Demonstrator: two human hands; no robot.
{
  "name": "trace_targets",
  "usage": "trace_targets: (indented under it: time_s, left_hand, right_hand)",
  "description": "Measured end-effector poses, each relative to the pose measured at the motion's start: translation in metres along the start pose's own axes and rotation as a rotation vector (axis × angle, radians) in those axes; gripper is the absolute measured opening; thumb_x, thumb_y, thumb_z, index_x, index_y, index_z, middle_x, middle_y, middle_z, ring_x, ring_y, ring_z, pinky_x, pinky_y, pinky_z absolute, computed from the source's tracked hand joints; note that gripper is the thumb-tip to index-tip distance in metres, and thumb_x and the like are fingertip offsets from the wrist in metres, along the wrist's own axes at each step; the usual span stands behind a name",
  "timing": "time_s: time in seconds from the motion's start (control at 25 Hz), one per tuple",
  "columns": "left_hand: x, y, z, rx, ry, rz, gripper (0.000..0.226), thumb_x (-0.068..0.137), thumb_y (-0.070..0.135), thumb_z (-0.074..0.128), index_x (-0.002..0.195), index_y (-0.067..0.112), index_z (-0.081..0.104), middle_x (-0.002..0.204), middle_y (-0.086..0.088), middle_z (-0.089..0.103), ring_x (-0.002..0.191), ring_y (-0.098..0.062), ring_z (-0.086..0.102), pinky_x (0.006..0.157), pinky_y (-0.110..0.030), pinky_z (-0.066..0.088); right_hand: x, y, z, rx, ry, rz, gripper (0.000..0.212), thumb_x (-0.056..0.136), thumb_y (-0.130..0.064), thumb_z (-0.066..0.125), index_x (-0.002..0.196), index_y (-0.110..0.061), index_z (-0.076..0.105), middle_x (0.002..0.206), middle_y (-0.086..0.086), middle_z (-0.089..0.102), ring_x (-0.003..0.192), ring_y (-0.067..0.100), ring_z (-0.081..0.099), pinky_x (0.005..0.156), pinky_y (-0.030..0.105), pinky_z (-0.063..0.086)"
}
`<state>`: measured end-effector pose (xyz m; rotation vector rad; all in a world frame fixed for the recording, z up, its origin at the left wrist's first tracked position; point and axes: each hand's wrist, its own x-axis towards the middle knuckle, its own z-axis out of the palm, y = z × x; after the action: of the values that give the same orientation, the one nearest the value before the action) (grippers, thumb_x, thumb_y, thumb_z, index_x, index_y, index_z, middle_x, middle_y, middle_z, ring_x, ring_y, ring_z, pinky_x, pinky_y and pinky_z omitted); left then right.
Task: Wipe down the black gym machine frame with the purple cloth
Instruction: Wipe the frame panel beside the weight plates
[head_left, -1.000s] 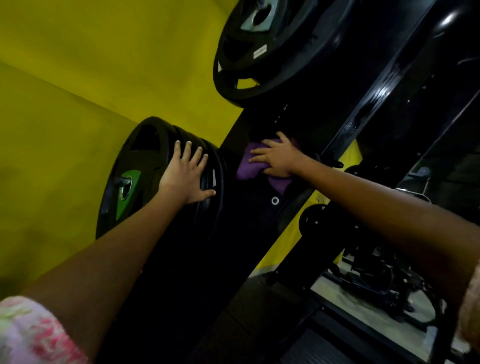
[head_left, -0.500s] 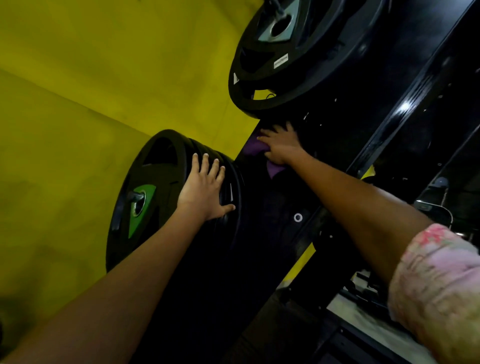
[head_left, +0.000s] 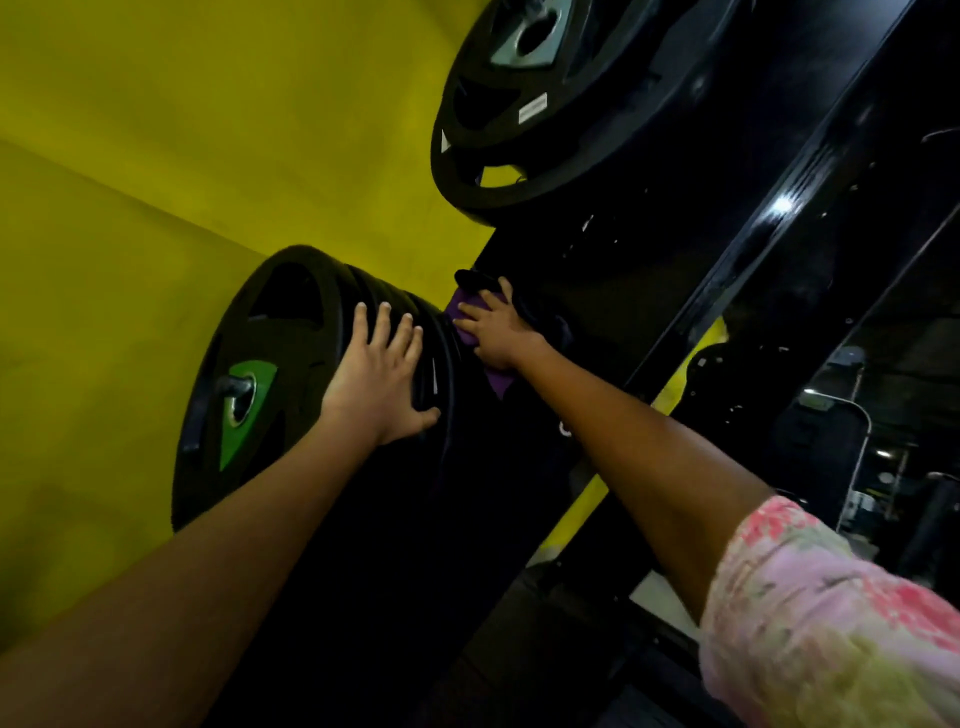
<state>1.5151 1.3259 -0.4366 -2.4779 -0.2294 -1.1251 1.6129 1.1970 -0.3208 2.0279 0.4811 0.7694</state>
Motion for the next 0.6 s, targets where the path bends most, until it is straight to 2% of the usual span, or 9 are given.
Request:
trace_targets:
  time_s: [0.24,0.4,0.48,0.6]
  left_hand:
    - [-0.005,-0.006,-0.001,0.023,0.004,-0.016,0.104,0.079,0.084,0.011,0.153,0.011,-0.002,0.160,-0.011,0.001,0.146,-0.036,-0.001,0.115,-0.056,0.001]
    - [-0.009,-0.013,0.001,0.019,0.022,0.001,0.106,0.076,0.086,0.008,0.153,0.013,0.000,0.161,-0.009,0.003,0.146,-0.036,0.002,0.116,-0.055,0.001]
    - [-0.010,-0.016,0.003,0.022,0.035,0.010,0.106,0.077,0.085,0.006,0.153,0.012,0.000,0.161,-0.009,0.002,0.146,-0.036,0.002,0.116,-0.055,0.001]
    - [-0.012,-0.017,0.007,0.030,0.052,-0.001,0.103,0.079,0.083,0.005,0.153,0.011,-0.001,0.161,-0.010,0.001,0.146,-0.036,0.002,0.116,-0.054,0.001]
  right_hand:
    - [-0.093,-0.015,0.020,-0.017,-0.054,-0.174,0.056,0.098,-0.037,0.037,0.151,-0.028,0.018,0.160,-0.002,0.011,0.146,0.029,0.004,0.113,0.052,-0.011]
    - [-0.143,0.017,0.018,-0.044,-0.031,-0.278,0.056,0.097,-0.039,0.039,0.149,-0.035,0.019,0.158,-0.011,0.014,0.146,0.021,0.010,0.115,0.046,-0.007]
    - [-0.152,0.050,0.012,-0.062,0.000,-0.237,0.058,0.096,-0.041,0.042,0.149,-0.036,0.020,0.158,-0.012,0.014,0.146,0.020,0.011,0.115,0.043,-0.005]
    - [-0.146,0.086,0.003,-0.031,0.088,-0.032,0.057,0.095,-0.041,0.044,0.148,-0.035,0.023,0.158,-0.010,0.017,0.146,0.021,0.011,0.115,0.046,-0.004]
